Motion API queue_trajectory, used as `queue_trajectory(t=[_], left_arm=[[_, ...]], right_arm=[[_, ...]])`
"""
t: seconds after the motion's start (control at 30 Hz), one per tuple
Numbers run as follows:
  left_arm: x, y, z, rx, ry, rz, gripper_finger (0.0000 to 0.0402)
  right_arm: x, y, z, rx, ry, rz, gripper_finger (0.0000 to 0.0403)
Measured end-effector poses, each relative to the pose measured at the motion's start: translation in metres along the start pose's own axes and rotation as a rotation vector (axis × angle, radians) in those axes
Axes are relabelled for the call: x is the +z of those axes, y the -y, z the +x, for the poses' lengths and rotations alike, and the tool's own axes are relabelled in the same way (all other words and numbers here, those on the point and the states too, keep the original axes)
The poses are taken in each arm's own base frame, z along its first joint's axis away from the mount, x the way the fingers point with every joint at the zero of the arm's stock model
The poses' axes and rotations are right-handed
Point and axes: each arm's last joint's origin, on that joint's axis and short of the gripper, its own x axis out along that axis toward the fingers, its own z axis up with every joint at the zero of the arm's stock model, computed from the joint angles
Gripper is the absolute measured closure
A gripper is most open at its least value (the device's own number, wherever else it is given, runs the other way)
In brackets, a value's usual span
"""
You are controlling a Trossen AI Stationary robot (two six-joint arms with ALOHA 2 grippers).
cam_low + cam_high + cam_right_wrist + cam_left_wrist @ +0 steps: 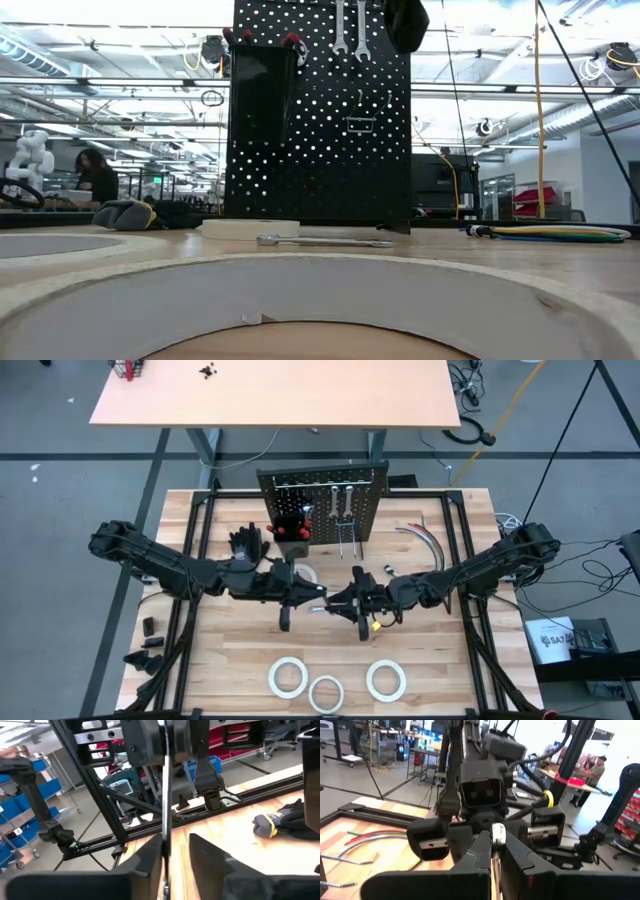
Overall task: Hang tools onto peg board
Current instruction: Hang the silver wrench on the peg board
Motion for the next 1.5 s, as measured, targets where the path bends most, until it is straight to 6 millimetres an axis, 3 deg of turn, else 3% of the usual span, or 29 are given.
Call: queue_trajectory(t=[0.2,0.47,0.67,0.8,0.9,1.03,1.5], left_arm=[[-0.002,0.0,0.0,0.003,-0.016,0.003,0.0381],[-0.003,-0.001,0.0,0.017,-0.034,0.01,0.0287],[0.008,-0.006,-0.025,0.063,-0.112,-0.002,0.0272],[0.023,-0.007,-0.05,0.065,-0.116,-0.017,0.0271],[0.034,-0.004,-0.063,0.054,-0.067,-0.002,0.027],[0.039,-0.006,-0.07,0.105,-0.033,0.026,0.027],[0.033,-0.005,-0.07,0.117,-0.084,0.01,0.0269]], right_arm=[[0.0,-0.001,0.0,0.008,0.0,-0.031,0.0391],[0.011,-0.004,-0.002,0.033,0.1,-0.026,0.0397],[0.039,0.0,-0.029,0.021,0.162,-0.087,0.0397],[0.055,0.021,-0.061,-0.042,0.237,-0.117,0.0397],[0.061,0.046,-0.074,-0.107,0.269,-0.06,0.0397],[0.068,0.07,-0.076,-0.082,0.246,-0.009,0.0397],[0.088,0.113,-0.084,-0.143,0.283,0.007,0.0397]])
